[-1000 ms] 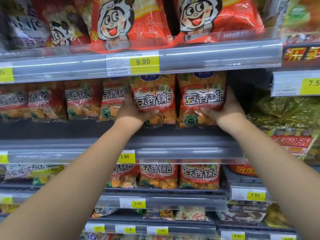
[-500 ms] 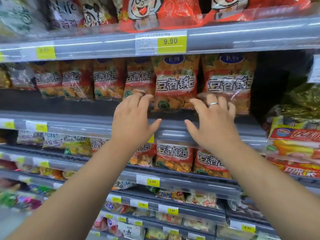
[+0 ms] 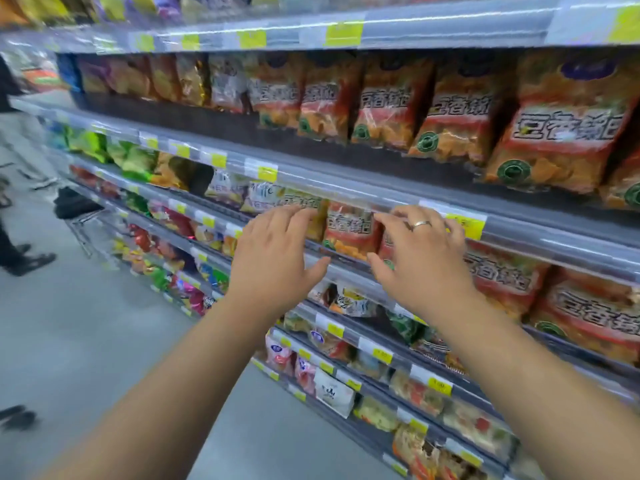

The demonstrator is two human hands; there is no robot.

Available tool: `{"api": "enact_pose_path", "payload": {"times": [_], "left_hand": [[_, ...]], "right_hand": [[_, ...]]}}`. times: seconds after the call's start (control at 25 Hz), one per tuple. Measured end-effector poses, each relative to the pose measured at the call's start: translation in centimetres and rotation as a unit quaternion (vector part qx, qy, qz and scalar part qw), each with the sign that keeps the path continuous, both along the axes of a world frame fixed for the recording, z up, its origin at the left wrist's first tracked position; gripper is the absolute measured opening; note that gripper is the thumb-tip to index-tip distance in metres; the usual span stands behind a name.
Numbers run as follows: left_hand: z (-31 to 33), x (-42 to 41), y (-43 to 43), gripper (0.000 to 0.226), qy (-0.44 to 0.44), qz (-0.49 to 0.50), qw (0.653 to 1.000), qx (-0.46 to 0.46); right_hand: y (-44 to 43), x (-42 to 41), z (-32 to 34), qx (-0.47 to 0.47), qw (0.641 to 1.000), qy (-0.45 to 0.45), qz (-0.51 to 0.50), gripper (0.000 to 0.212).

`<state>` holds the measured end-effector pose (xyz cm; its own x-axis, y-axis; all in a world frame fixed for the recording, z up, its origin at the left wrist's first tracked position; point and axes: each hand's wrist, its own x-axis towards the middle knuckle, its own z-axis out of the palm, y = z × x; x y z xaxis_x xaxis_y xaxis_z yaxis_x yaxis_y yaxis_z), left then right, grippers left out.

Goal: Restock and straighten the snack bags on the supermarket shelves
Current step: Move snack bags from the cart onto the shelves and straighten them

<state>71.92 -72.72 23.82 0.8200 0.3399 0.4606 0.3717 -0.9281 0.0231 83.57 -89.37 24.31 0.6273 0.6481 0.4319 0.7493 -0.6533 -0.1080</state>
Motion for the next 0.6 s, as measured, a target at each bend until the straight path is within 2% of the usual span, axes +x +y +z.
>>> {"api": "enact_pose_path", "payload": {"times": [0.36, 0.6], "left_hand": [[-4.1, -21.6, 9.1, 0.072, 0.038, 0.184, 0.98, -0.066], [-7.0, -35.0, 13.0, 0.075, 0.075, 0.3, 0.945, -0.109]], "right_hand": [[15.0, -15.8, -4.5, -0.06, 0.985, 0.052, 0.153, 0.062], [23.1, -26.8, -7.5, -0.112, 0.953, 0.071, 0.271, 0.068]]}}
